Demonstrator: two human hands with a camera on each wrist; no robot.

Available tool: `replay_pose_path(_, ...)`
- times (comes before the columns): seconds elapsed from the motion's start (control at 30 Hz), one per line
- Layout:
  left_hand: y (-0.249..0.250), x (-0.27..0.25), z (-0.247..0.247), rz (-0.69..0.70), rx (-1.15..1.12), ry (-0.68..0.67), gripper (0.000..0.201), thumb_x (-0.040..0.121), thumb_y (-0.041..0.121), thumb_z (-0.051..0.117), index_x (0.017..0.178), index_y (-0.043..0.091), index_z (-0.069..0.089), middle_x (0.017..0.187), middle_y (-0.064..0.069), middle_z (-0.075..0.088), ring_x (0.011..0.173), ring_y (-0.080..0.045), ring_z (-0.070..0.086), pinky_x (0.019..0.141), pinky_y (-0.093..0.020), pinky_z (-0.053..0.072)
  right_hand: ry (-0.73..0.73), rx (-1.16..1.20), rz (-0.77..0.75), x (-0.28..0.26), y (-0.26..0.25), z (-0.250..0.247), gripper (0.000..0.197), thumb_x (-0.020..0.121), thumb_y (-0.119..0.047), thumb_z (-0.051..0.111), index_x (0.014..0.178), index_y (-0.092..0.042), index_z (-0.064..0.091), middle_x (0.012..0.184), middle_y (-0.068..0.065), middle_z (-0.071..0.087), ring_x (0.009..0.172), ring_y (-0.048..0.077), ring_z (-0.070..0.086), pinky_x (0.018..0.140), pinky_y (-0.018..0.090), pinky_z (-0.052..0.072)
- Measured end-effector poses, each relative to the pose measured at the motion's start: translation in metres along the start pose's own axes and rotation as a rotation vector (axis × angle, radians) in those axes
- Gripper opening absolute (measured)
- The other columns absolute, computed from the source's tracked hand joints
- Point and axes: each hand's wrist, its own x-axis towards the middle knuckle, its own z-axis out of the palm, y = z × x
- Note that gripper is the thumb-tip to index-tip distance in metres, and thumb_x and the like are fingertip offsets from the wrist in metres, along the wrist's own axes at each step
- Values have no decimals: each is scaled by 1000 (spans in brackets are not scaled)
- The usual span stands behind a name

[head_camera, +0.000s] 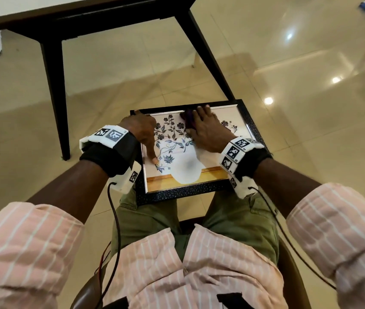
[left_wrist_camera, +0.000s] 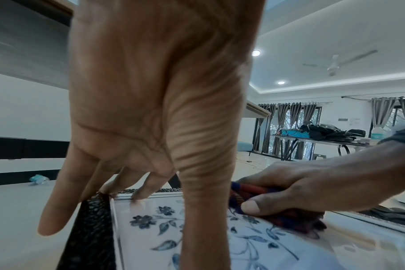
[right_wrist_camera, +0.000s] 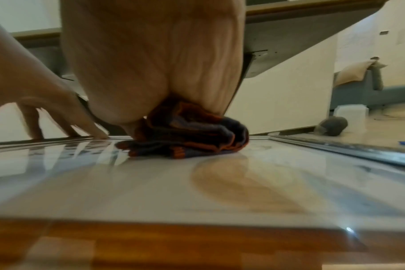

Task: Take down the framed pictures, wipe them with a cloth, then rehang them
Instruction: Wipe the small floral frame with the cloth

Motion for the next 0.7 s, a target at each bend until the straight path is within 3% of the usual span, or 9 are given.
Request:
replay_pose_path(0.07,0,-2,-2,-3,-22,0,114,47,46,94,140,10,38,148,-21,33,125,-38,48,97,-40,44,-35,-51,-15,5,23,0,78,92,-46,13,147,6,28,149,33,29,141,51,21,111,62,27)
replay_pose_path(0.23,-5,-7,3,18,-76,32,115,42,54,93,135,10,42,138,-11,46,120,-32,50,98,-41,45,61,1,415,-10,50,-10,67,102,-31,34,149,11,11,156,31,11,146,47,7,119,55,10)
replay_pose_path(0.33,-5,-11,4,13,-123,39,105,43,52,93,127,7,49,130,-9,52,115,-28,51,96,-40,47,36,60,494,-12,34,-9,71,102,-31,37,149,12,5,157,32,5,146,48,3,118,56,6)
replay_pose_path(0.47,-8,-19,7,-23,-151,46,100,36,56,93,113,5,54,126,-14,55,107,-29,54,95,-42,49,16,156,671,-13,-23,-3,68,103,-31,35,150,10,7,158,31,5,146,47,3,118,55,5)
replay_pose_path(0.57,-13,-25,14,-26,-185,92,104,31,64,90,116,12,58,118,-8,61,104,-28,59,90,-42,52,25,105,524,-16,-69,7,73,102,-31,37,150,9,1,158,31,0,146,47,0,119,55,5)
replay_pose_path(0.7,-21,-34,30,11,-189,125,85,43,59,90,110,15,63,111,-6,64,89,-22,57,82,-35,53,-20,8,-37,-12,-106,18,81,98,-43,44,153,3,5,160,25,3,148,43,-1,119,54,5)
